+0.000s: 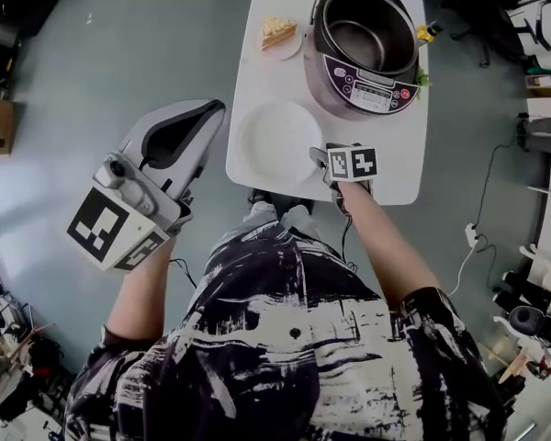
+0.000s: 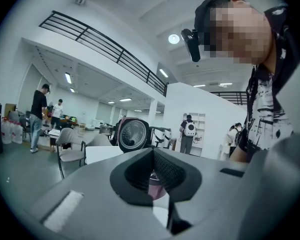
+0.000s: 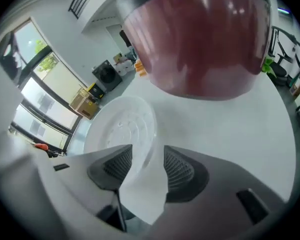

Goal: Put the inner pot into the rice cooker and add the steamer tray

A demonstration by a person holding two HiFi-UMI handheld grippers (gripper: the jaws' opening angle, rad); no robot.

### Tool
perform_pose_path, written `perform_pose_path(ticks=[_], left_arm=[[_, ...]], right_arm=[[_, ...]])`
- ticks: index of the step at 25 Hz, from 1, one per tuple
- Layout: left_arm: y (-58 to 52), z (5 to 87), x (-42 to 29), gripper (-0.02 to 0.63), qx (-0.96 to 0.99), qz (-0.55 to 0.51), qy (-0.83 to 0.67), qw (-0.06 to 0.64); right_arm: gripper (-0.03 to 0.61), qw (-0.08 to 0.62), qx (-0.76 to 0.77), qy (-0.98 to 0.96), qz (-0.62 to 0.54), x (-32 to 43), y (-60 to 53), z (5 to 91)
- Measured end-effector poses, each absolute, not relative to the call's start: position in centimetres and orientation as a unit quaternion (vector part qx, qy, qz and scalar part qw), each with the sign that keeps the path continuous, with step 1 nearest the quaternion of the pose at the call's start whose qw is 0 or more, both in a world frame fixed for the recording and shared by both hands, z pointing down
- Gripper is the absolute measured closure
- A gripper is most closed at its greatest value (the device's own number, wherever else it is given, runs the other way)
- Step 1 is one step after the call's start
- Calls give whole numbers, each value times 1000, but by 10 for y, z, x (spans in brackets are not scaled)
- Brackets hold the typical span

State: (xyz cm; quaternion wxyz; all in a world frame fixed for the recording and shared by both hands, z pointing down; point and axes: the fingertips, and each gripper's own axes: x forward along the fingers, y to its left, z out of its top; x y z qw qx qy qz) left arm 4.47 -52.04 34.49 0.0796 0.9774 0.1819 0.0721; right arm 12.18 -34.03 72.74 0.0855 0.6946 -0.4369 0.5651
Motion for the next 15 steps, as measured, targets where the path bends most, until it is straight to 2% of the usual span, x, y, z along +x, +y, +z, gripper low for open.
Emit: perform_pose_path(ticks=[7, 10, 15], left_arm=[[-542, 349, 26, 609, 982, 74, 154, 83], [-546, 350, 23, 609, 983, 73, 148, 84], [-550, 347, 22, 609, 984, 66, 143, 85]], right_arm=[[474, 116, 686, -404, 594, 126, -349, 754], [539, 116, 686, -387, 605, 127, -349, 759], [570, 122, 687, -368, 615, 131, -344, 755]])
